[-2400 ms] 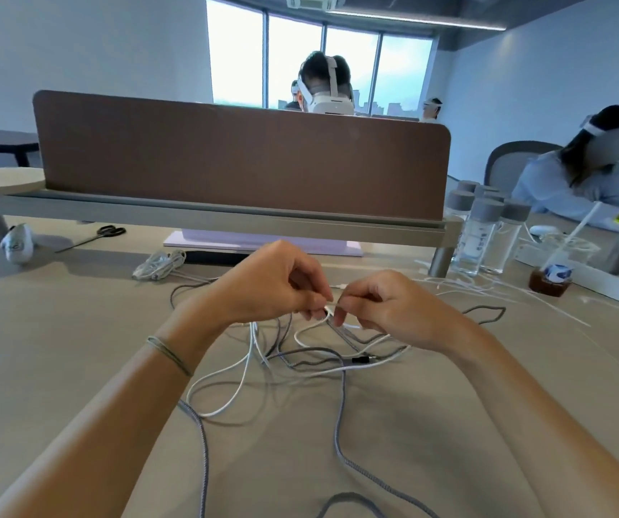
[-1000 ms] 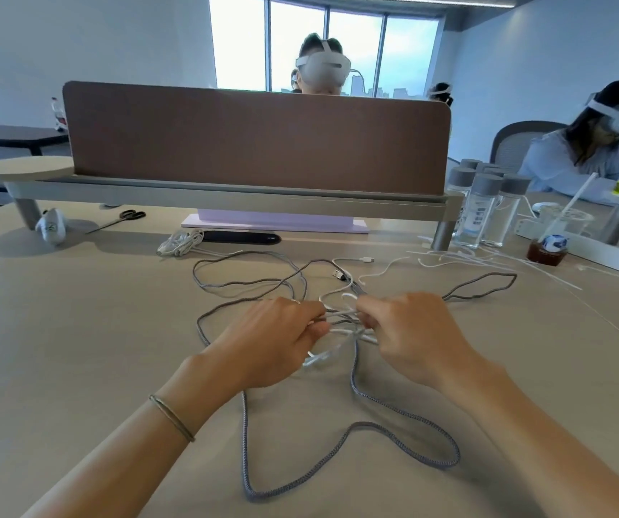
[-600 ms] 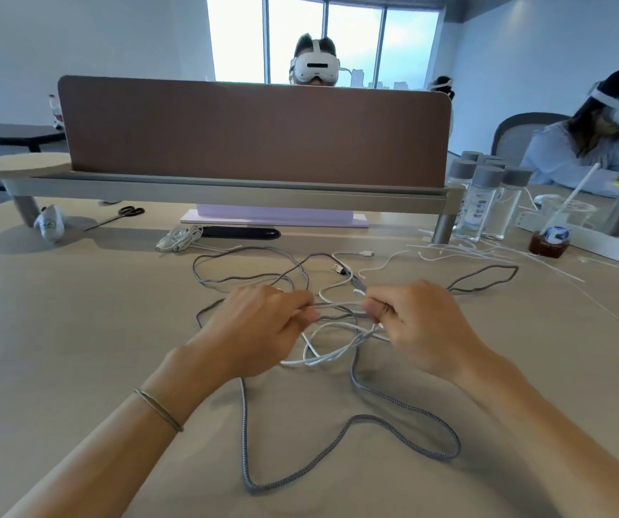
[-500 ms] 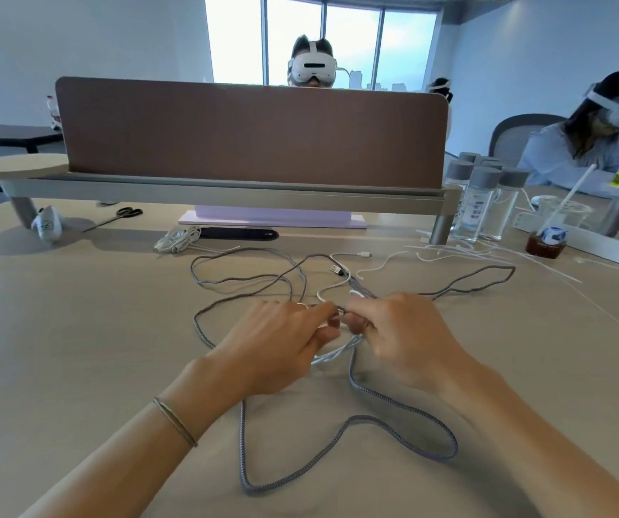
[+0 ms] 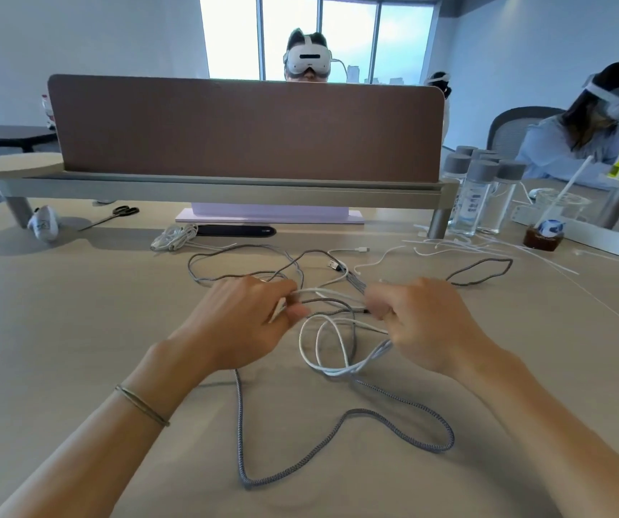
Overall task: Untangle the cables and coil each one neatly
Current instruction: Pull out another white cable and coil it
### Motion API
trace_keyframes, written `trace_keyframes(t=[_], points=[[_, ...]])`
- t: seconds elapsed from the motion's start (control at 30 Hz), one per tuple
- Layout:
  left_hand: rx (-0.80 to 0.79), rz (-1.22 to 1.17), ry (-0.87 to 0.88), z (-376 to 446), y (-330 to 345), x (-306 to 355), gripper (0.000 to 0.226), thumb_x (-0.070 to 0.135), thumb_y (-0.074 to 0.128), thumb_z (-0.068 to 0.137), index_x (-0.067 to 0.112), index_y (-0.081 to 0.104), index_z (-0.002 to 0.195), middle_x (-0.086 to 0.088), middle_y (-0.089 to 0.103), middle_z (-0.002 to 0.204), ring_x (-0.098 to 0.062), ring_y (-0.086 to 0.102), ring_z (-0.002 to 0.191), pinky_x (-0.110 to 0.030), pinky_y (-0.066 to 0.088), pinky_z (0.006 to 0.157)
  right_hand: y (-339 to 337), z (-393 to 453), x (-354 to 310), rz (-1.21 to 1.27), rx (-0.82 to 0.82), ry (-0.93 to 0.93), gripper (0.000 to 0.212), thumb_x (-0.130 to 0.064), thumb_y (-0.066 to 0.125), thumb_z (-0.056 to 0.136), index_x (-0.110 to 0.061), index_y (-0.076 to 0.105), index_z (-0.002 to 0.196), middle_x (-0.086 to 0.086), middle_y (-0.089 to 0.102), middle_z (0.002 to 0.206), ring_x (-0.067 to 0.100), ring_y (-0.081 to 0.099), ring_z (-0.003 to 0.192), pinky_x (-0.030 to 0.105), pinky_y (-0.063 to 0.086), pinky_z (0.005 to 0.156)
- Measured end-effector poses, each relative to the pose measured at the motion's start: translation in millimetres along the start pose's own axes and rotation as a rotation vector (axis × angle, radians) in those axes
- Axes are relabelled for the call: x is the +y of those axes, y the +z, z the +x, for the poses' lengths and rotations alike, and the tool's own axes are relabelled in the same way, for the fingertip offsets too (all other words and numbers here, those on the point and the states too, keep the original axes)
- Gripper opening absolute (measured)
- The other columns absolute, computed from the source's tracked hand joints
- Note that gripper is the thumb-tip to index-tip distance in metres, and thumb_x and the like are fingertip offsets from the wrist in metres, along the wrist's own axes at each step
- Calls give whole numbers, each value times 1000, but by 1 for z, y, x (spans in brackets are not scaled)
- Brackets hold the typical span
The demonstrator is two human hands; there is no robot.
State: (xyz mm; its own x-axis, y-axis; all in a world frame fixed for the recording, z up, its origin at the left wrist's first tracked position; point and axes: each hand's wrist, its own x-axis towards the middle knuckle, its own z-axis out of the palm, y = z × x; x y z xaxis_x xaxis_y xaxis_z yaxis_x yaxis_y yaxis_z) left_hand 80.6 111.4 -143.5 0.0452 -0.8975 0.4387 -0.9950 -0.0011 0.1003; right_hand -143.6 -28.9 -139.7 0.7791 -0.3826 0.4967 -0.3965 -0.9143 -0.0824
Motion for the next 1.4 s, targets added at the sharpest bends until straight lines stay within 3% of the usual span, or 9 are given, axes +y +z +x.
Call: trace_keyframes(t=[0.17,0.33,0.53,0.67,0.8,0.9,1.07,1.2,1.4], points=[[36,-34,18,1,-4,4,50,80,24,88,38,51,95,8,52,60,-6,49,57,-26,29,51,7,3,-11,-87,-3,2,20,-25,44,86,-27,49,67,-6,30,46,25,32,46,24,14,48],[-8,143,9,0,-7,-10,74,81,10,90,20,44,64,4,50,57,-17,47,56,-30,27,50,9,0,-2,-117,26,57,31,-35,54,93,-21,52,66,-5,39,46,21,40,48,28,25,50],[-198,150,31,5,8,32,28,43,31,105,33,54,94,9,60,82,-20,54,75,-35,36,64,23,1,-35,-75,27,-51,37,-50,48,98,-26,63,75,-6,46,52,19,41,46,29,28,46],[-163,106,14,5,1,24,22,40,29,101,34,42,85,7,60,77,-21,49,69,-35,35,62,15,3,-28,41,-51,-15,37,-51,47,101,-25,59,77,-5,51,58,18,47,55,34,40,54],[-88,49,39,4,-7,19,23,37,38,103,34,38,80,7,51,67,-24,44,64,-35,33,58,9,5,-24,67,10,-37,41,-55,42,96,-24,54,72,-8,52,59,15,47,56,29,30,50],[-56,70,44,1,-9,12,26,36,40,103,34,38,77,7,50,63,-23,43,62,-33,28,54,7,6,-19,15,37,-46,31,-46,54,95,-27,55,70,-14,42,56,14,44,58,27,29,56],[-141,101,4,-2,-13,3,29,33,40,101,26,53,77,10,55,65,-16,50,67,-32,36,61,4,4,-5,21,5,-70,30,-28,70,91,-35,49,70,-25,37,56,9,42,65,29,34,88],[-239,15,-19,-3,-10,8,29,36,42,97,27,64,81,9,61,68,-13,55,69,-32,45,63,7,4,-3,-36,-10,-82,15,-14,67,88,-22,71,75,-14,58,60,15,44,71,26,31,77],[-294,-65,-12,2,8,42,29,48,36,104,31,57,93,11,56,76,-14,45,69,-32,30,61,12,1,-30,0,6,-207,18,-8,71,74,-25,74,70,-2,49,54,22,45,64,33,35,62]])
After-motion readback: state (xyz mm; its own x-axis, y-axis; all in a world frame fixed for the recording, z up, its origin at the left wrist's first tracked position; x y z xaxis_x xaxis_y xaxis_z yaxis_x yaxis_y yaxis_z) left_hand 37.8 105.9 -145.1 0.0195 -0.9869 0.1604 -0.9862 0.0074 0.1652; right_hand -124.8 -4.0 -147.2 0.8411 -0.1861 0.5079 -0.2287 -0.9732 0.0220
